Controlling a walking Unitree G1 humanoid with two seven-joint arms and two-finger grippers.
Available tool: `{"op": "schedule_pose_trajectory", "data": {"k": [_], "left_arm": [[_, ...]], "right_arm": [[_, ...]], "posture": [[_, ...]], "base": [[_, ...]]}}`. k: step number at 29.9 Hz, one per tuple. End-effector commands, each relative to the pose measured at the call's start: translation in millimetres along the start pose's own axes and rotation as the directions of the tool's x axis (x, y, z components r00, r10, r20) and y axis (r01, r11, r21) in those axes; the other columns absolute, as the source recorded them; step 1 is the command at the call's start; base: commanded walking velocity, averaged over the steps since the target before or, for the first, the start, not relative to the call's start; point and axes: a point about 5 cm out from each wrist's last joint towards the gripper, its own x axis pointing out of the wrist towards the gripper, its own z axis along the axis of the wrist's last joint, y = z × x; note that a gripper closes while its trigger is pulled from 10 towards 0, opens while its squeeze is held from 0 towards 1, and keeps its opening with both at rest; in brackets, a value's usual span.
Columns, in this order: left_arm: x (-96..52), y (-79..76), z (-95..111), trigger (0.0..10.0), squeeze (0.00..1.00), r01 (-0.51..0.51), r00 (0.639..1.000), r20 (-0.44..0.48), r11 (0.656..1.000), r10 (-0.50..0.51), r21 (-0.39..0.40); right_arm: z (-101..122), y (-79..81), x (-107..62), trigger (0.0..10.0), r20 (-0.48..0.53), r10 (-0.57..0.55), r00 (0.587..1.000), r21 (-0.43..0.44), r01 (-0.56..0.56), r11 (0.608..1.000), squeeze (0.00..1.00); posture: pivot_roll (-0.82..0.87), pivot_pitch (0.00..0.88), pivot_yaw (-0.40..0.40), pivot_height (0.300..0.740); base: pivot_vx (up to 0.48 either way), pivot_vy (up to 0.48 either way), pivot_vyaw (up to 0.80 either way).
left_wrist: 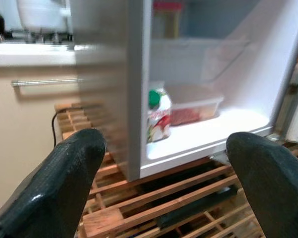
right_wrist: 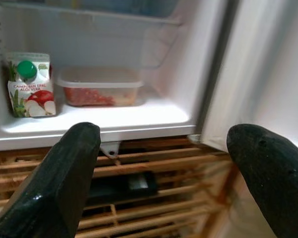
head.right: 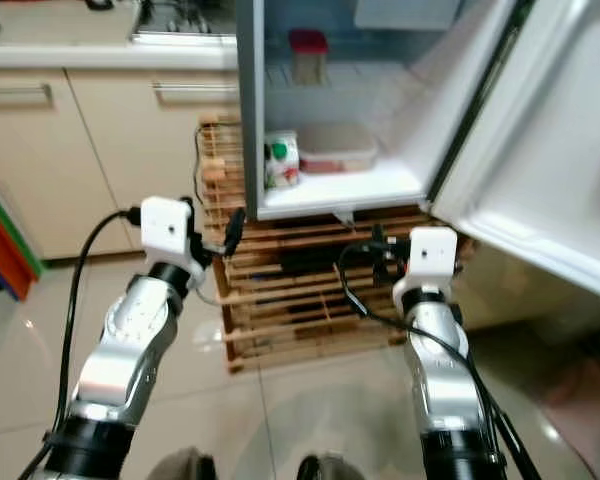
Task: Restocking fridge
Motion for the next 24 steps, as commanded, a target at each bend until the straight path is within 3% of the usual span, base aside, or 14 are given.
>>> {"op": "schedule_pose_trajectory", "data": {"k": [1, 7, 13, 24], "left_arm": [[1.4, -3.4, 0.2, 10.0, 0.0, 0.004, 1.0, -0.003, 1.0, -0.004, 0.002], [1.7, -3.7, -0.2, 10.0, 0.0, 0.007, 1.0, -0.001, 1.0, -0.007, -0.002], [-0.5, -7.0, -0.3, 10.0, 0.0, 0.046, 0.999, 0.018, 0.999, -0.047, 0.017], [1.6, -13.4, -3.0, 10.0, 0.0, 0.069, 0.998, 0.01, 0.998, -0.069, -0.01]], "right_arm": [[2.2, -5.9, 0.1, 10.0, 0.004, -0.015, 1.0, -0.014, 0.015, 1.0, 0.01], [1.1, -6.7, -1.9, 10.0, 0.001, -0.017, 1.0, -0.015, 0.017, 1.0, 0.01], [1.0, -1.6, -16.7, 10.0, 0.01, 0.046, 0.999, -0.048, -0.046, 0.998, 0.01], [3.0, 0.5, -37.1, 10.0, 0.026, 0.144, 0.989, -0.101, -0.141, 0.985, 0.02]], "posture": [[0.02, 0.0, -0.06, 0.74], [0.01, 0.0, -0.058, 0.74], [0.01, 0.0, -0.056, 0.74], [-0.02, 0.0, -0.05, 0.74]], "base": [[-0.296, -0.24, 0.0], [-0.144, -0.04, 0.0], [0.0, -0.199, 0.0], [0.279, -0.387, 0.06]]}}
